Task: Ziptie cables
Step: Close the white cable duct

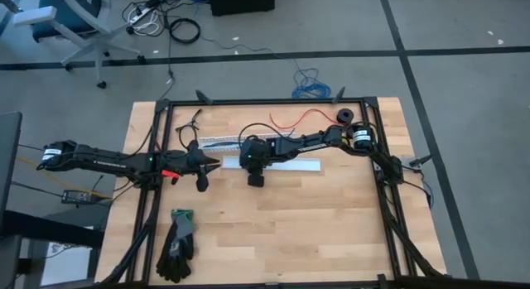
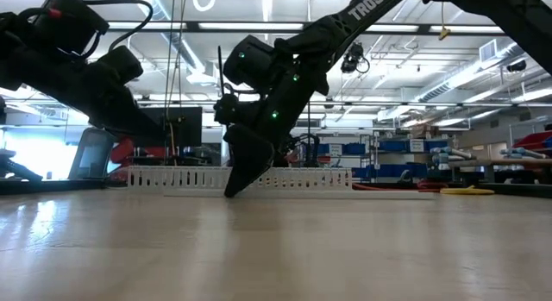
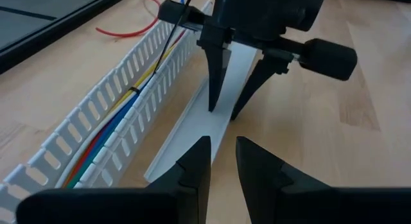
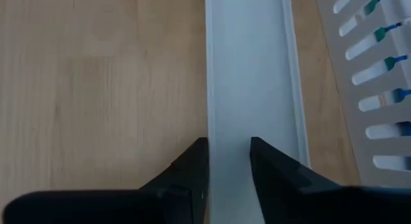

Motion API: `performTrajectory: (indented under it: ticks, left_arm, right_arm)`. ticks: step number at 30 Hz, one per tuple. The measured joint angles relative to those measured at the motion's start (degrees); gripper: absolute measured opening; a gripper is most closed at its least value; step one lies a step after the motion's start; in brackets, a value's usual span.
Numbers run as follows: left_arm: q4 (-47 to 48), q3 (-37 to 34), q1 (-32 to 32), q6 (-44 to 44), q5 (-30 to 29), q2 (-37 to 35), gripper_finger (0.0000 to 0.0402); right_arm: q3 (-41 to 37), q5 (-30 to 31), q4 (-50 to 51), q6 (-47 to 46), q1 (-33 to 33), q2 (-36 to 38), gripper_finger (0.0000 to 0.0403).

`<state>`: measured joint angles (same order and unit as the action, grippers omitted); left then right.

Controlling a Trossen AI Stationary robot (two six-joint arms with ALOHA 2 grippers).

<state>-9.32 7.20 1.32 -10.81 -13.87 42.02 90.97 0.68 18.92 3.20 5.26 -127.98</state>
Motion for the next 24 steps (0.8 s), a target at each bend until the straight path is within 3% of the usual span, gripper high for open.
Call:
performTrajectory:
  ticks: [6,14,24]
  left_arm:
    - [0.10,0.00,0.00,0.00,-0.02,0.00,0.0082]
    - [0.61,0.00,0.00,0.00,-0.04,-0.01,0.0082]
    - [1.00,0.00,0.00,0.00,-0.07,0.00,0.0082]
  right_arm:
    - [-0.03,-0.22,-0.05,1.50,-0.64,-0.04,0.0010]
    - [-0.23,0.00,0.98,0.85,-1.83,1.46,0.0001]
    - [-0.25,2.61,10.52,1.43,-3.67,13.11,0.0000]
